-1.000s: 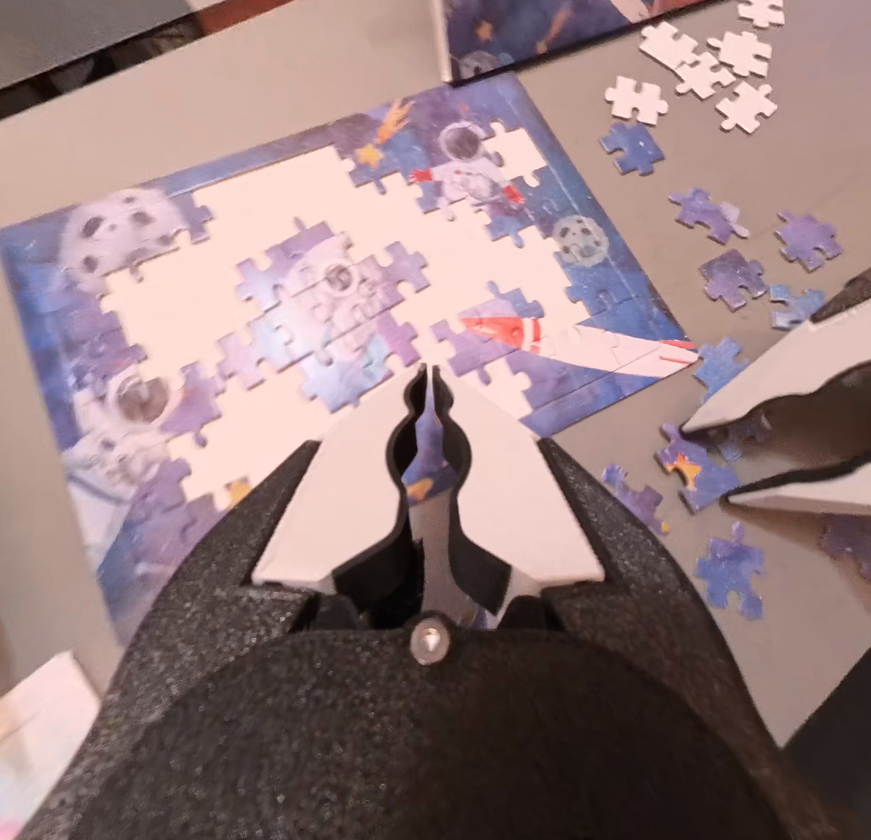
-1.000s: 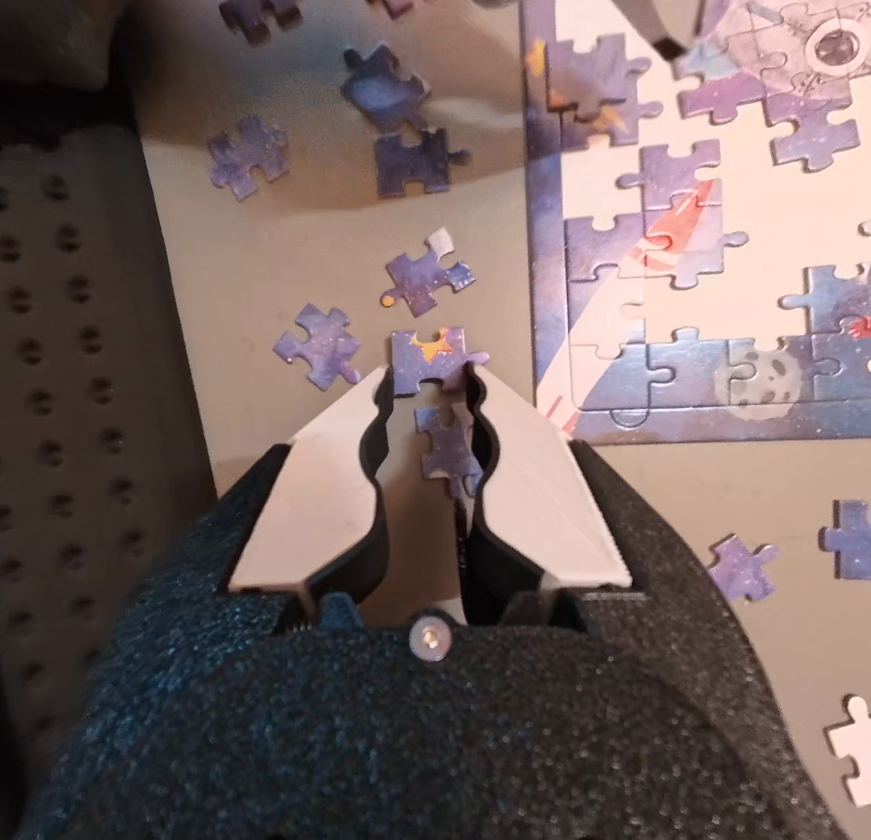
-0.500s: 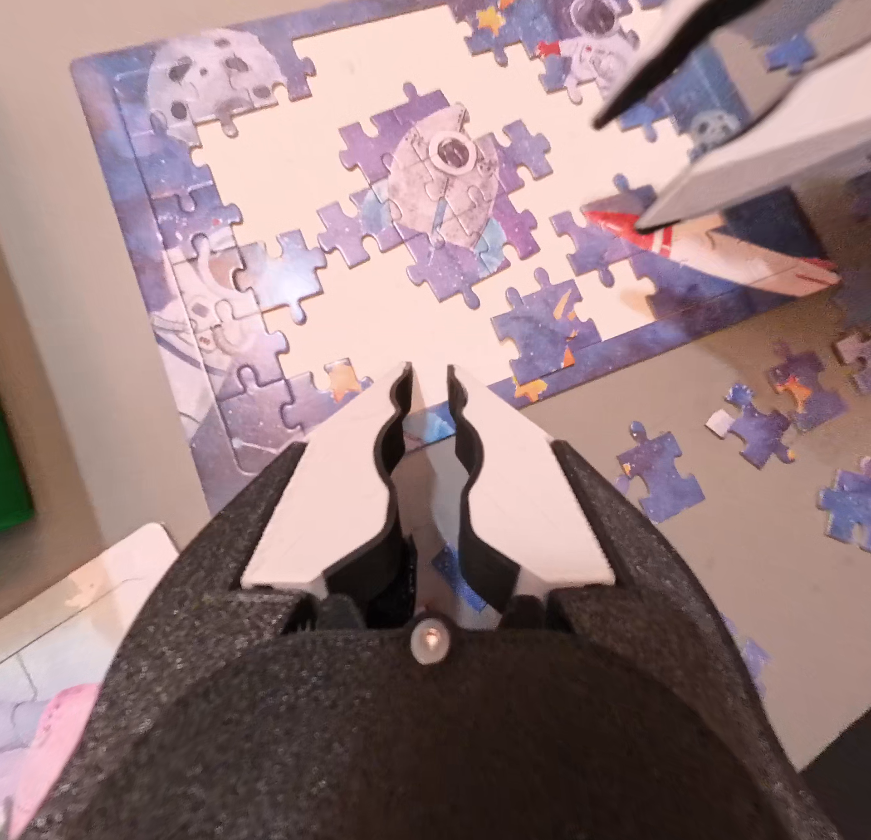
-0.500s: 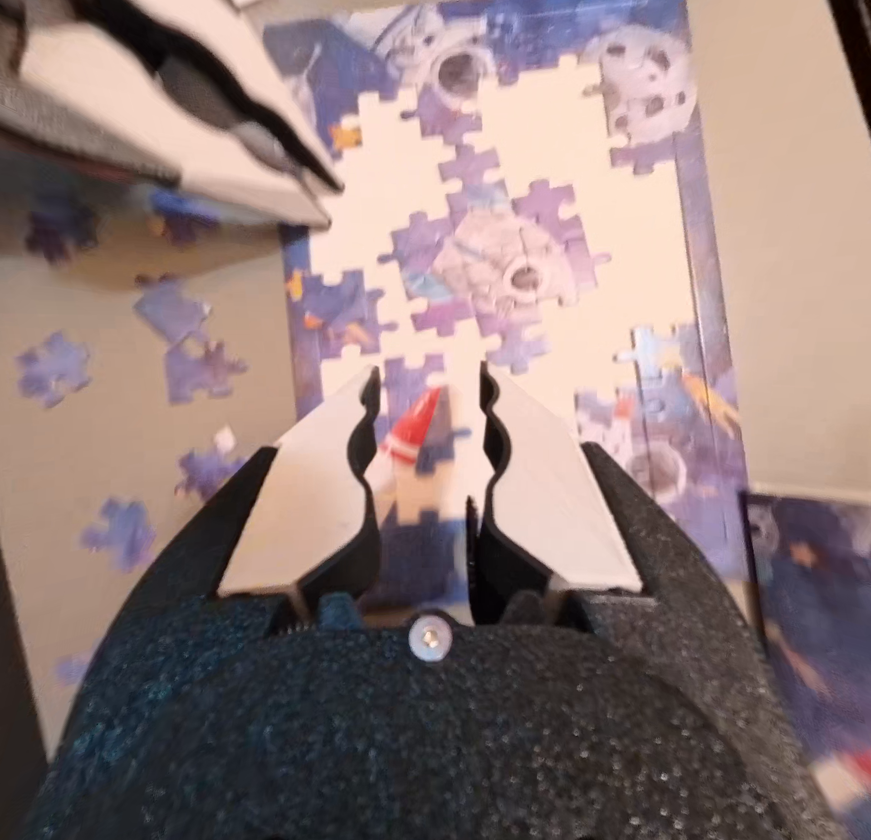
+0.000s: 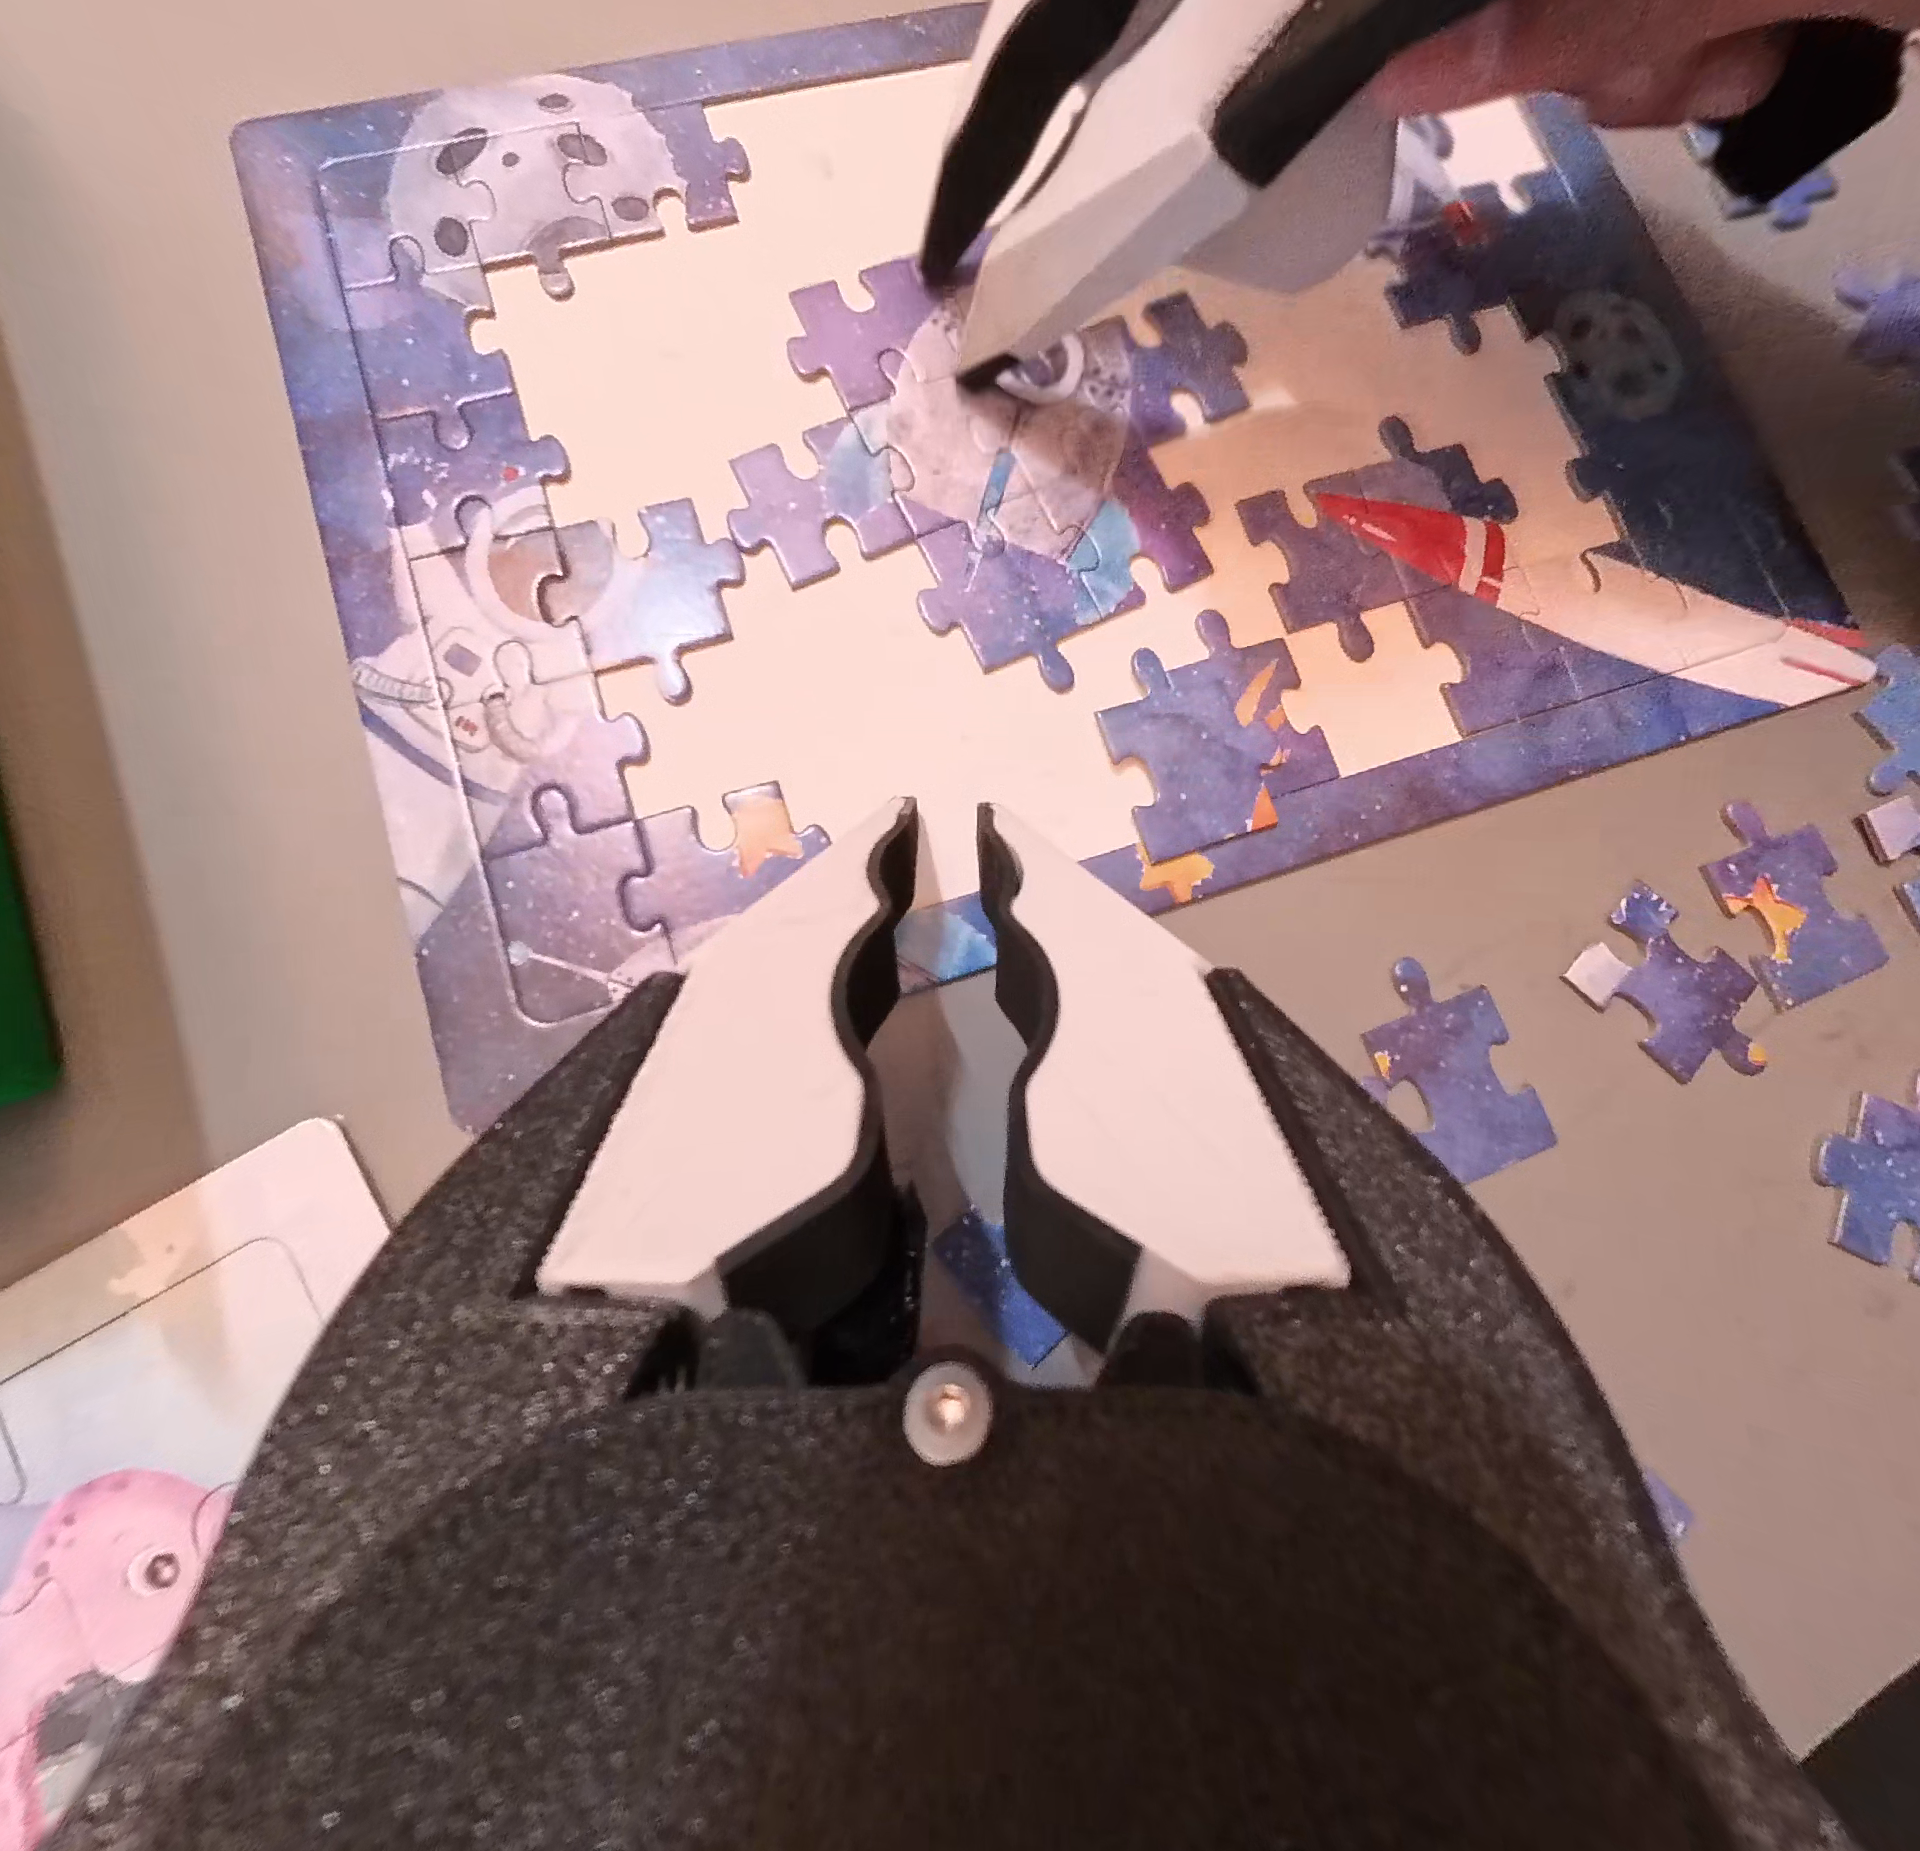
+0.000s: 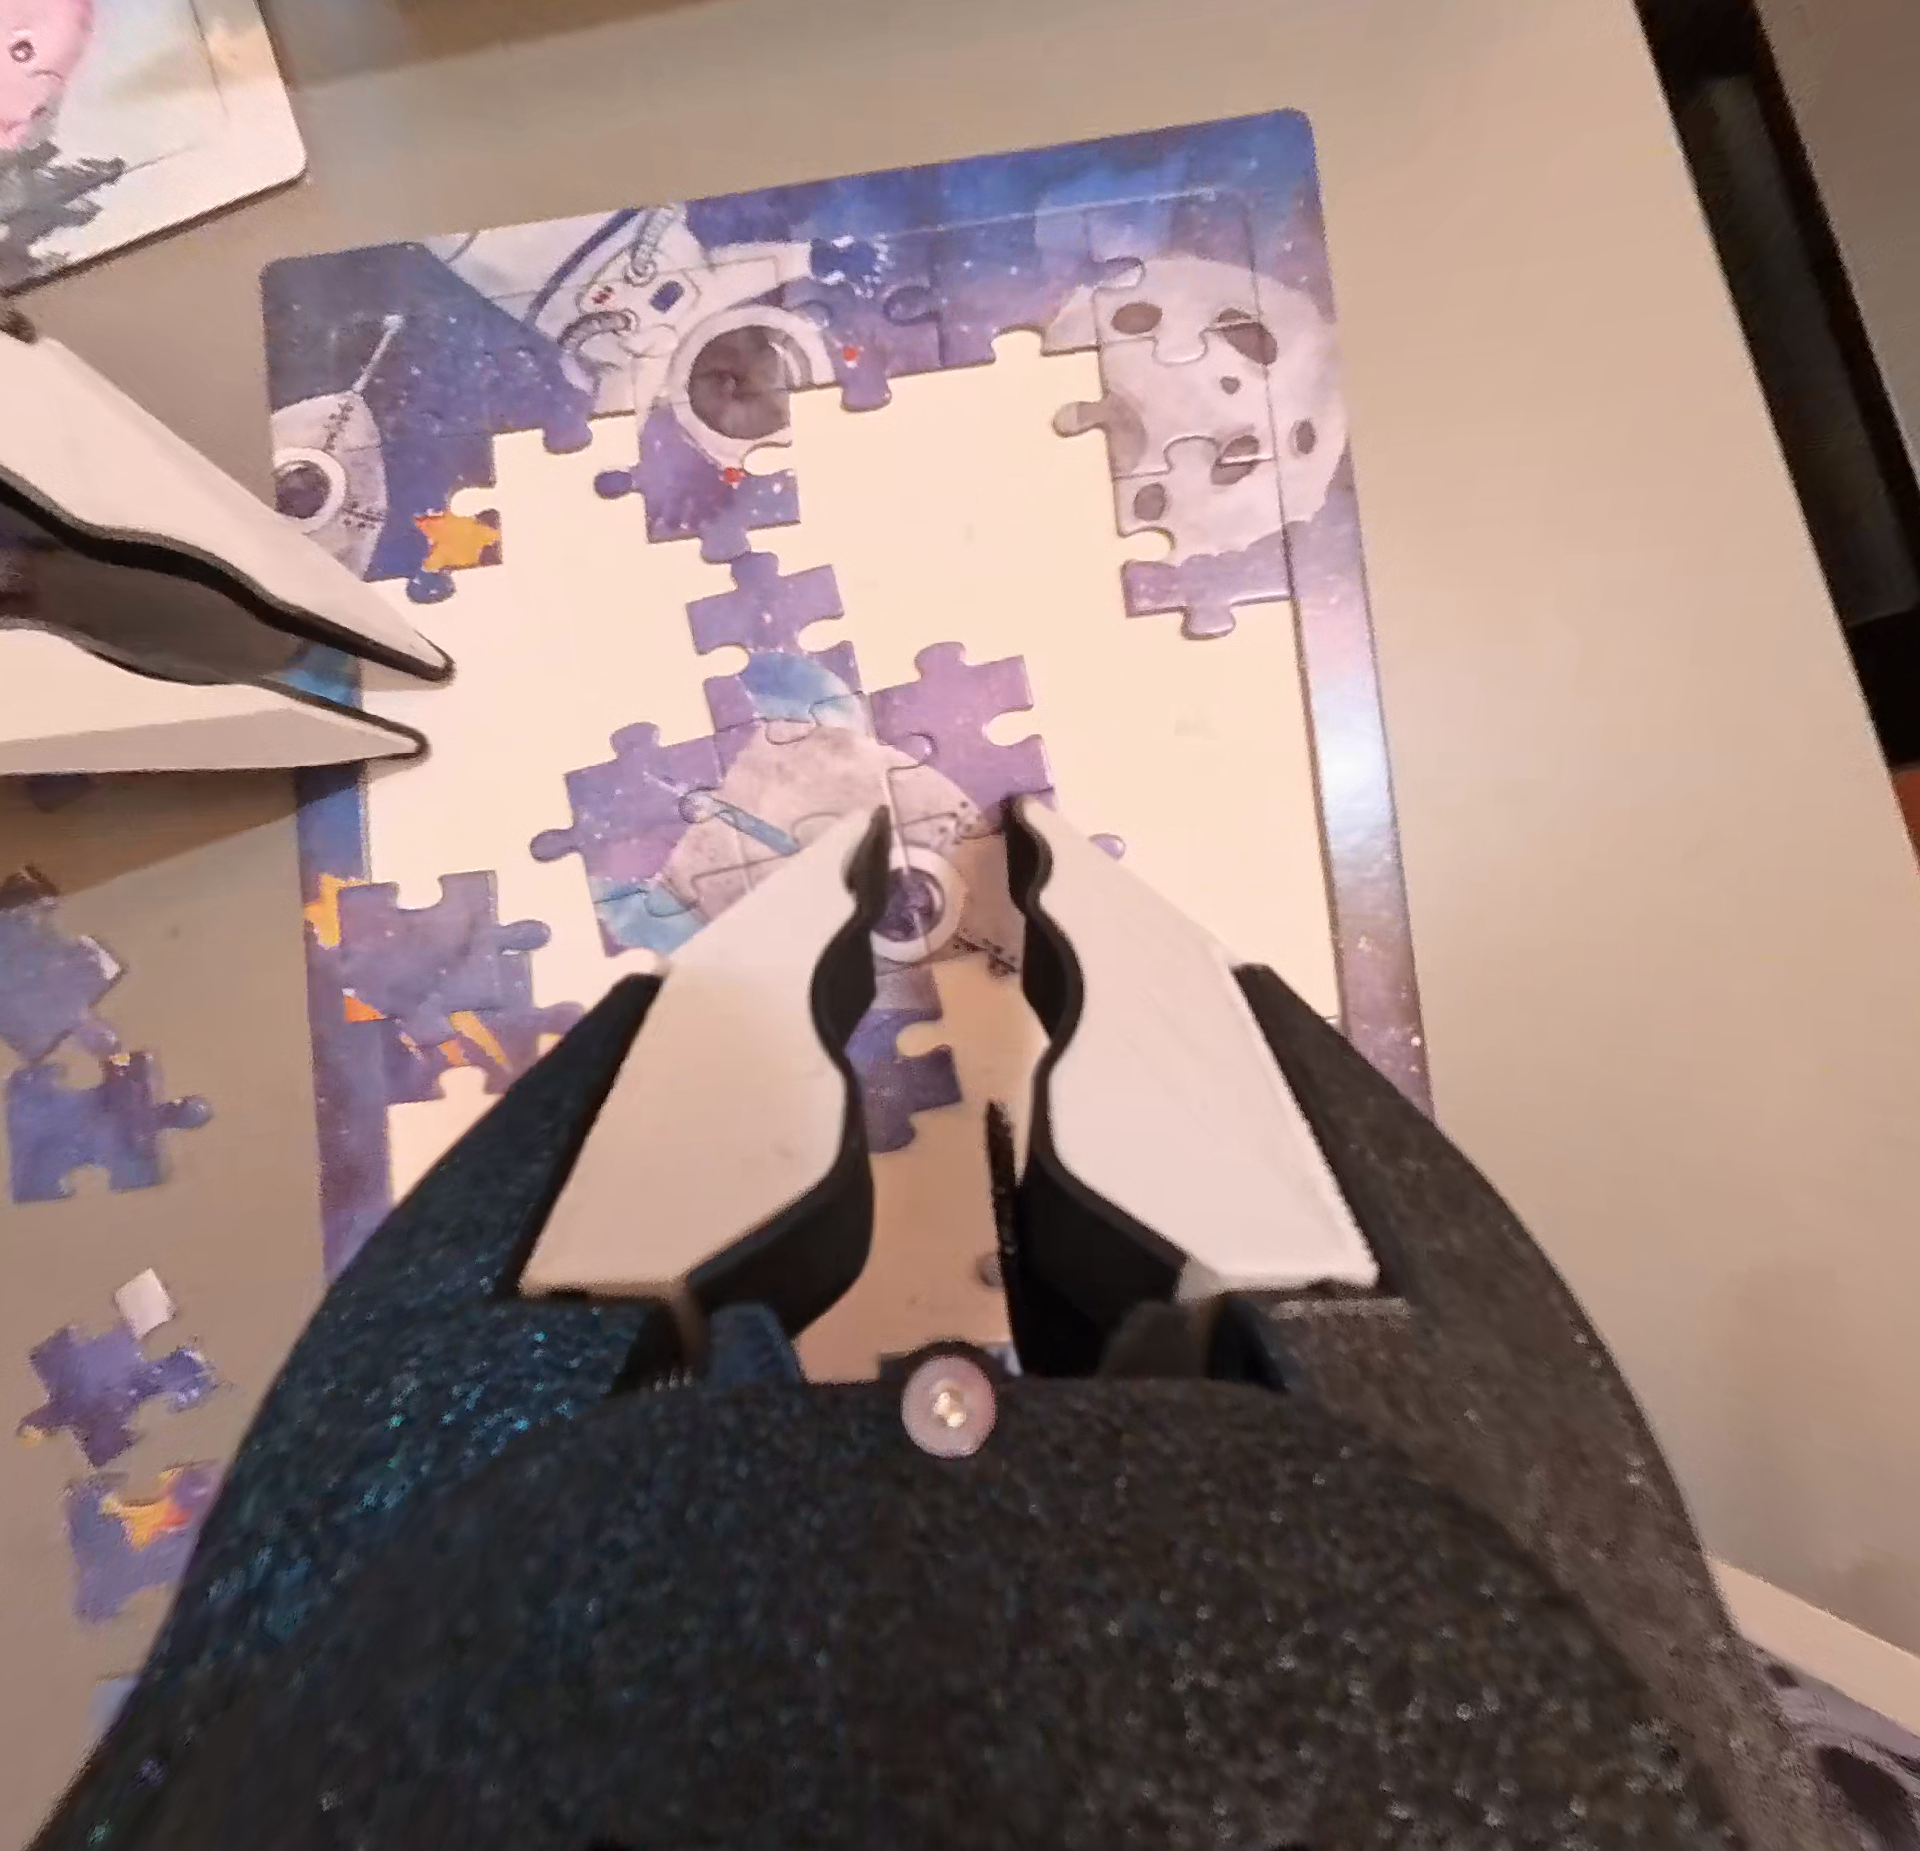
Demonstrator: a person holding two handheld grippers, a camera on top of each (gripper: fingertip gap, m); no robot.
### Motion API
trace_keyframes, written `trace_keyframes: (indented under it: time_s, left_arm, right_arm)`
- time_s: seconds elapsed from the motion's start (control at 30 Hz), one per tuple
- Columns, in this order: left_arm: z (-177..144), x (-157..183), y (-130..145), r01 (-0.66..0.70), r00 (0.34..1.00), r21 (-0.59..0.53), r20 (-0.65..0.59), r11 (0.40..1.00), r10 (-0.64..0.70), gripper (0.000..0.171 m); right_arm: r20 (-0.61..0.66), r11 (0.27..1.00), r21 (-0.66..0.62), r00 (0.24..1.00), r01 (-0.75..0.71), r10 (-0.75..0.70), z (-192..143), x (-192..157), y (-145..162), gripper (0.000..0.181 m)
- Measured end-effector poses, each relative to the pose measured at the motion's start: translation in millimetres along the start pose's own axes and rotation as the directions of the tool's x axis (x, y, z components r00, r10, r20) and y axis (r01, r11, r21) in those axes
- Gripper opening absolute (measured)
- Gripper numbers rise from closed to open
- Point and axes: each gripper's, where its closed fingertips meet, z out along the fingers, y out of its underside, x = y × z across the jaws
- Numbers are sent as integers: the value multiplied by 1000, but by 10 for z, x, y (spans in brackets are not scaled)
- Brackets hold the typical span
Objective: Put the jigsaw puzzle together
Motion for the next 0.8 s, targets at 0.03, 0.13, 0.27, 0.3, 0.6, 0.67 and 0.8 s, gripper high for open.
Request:
trace_keyframes:
  time_s: [0.03,0.13,0.27,0.3,0.6,0.67,0.8]
  left_arm:
    - [1,-4,1,6,1000,1,1,1000,-6,11]
    - [-1,-26,1,25,1000,0,4,1000,-25,7]
    - [-5,-26,-2,26,1000,2,2,1000,-26,6]
    - [-7,-25,-1,25,1000,3,4,1000,-25,6]
    - [-88,11,-68,-34,999,46,29,998,33,7]
    - [-142,217,-114,-43,996,75,-77,996,49,7]
    - [-177,489,-111,-107,976,89,-180,990,121,6]
  right_arm:
    - [-4,1000,7,1000,8,-8,-7,13,3,17]
    - [-22,1000,-3,1000,13,-13,-23,31,28,14]
    - [-62,1000,-14,998,1,-2,-59,47,72,13]
    - [-66,1000,-18,998,0,-1,-65,39,83,12]
    - [18,998,61,1000,11,-12,-307,-308,-77,15]
    - [162,998,42,986,35,-42,-387,-726,21,15]
    - [182,992,-14,976,127,-122,-330,-1099,330,11]
